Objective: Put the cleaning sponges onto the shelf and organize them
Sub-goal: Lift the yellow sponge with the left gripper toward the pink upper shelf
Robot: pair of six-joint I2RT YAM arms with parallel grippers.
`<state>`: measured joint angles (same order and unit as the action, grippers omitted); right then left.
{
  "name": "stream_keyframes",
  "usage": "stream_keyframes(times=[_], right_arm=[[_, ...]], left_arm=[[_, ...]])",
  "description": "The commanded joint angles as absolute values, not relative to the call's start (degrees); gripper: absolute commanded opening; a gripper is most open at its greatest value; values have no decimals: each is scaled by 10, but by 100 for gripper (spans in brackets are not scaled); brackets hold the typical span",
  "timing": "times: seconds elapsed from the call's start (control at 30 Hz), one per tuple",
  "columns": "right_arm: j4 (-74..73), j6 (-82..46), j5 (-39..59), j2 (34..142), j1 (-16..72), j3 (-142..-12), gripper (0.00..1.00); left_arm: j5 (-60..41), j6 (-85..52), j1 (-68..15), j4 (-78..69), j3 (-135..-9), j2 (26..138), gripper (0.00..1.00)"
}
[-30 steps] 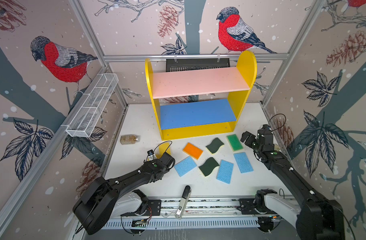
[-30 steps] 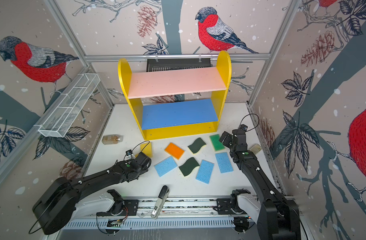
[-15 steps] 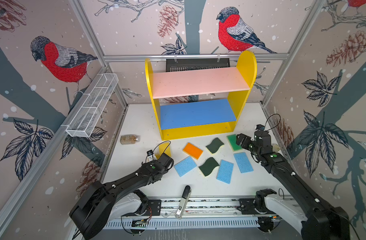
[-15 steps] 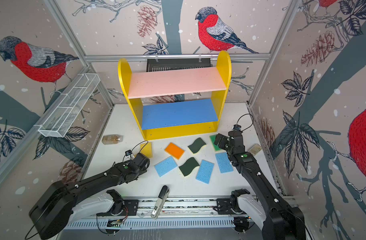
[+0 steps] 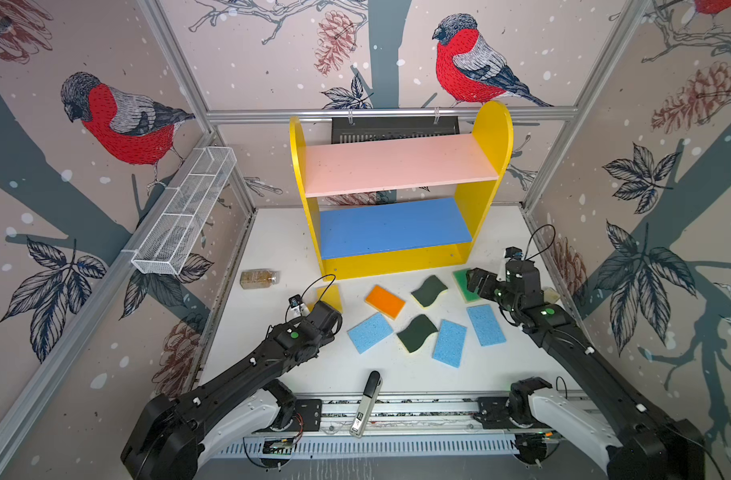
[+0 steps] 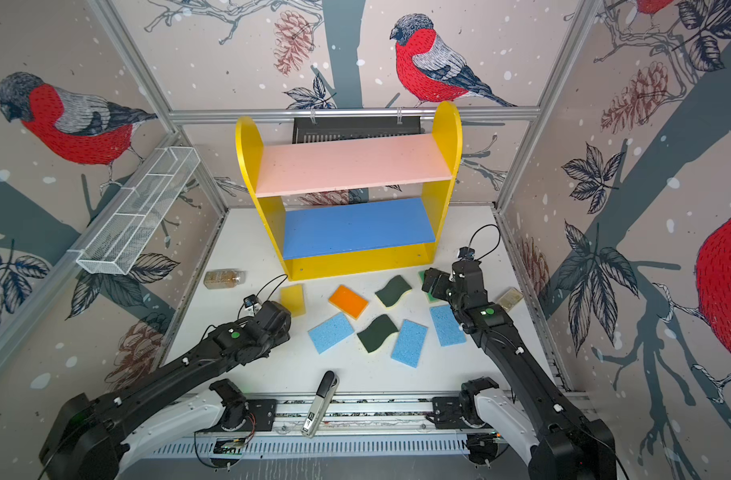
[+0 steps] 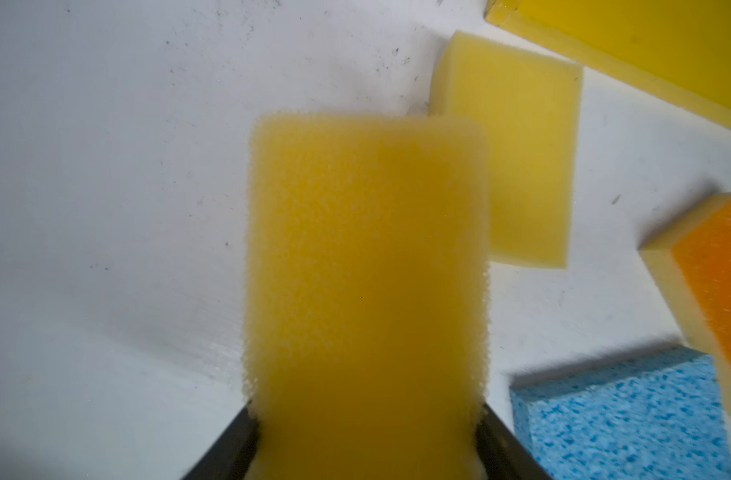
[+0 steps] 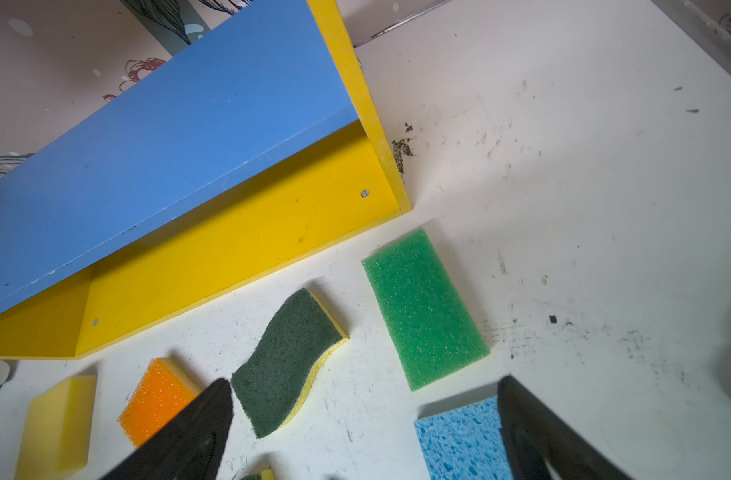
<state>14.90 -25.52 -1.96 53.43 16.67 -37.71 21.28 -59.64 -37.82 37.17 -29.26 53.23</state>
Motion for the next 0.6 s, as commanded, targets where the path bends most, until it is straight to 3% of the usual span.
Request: stream_keyframes(times=[0.0,0.23,0.57], right_arm=[[175,-235,-8,525,174,-403,99],[192,-245,-3,495,184,-417,99],[214,-226,1,479,214,-442,99]], left_arm=[[207,-593,-382,410,-323,518,62],[245,-574,-412,494,-417,529,62],[222,-475,-438,534,-554,541,62]])
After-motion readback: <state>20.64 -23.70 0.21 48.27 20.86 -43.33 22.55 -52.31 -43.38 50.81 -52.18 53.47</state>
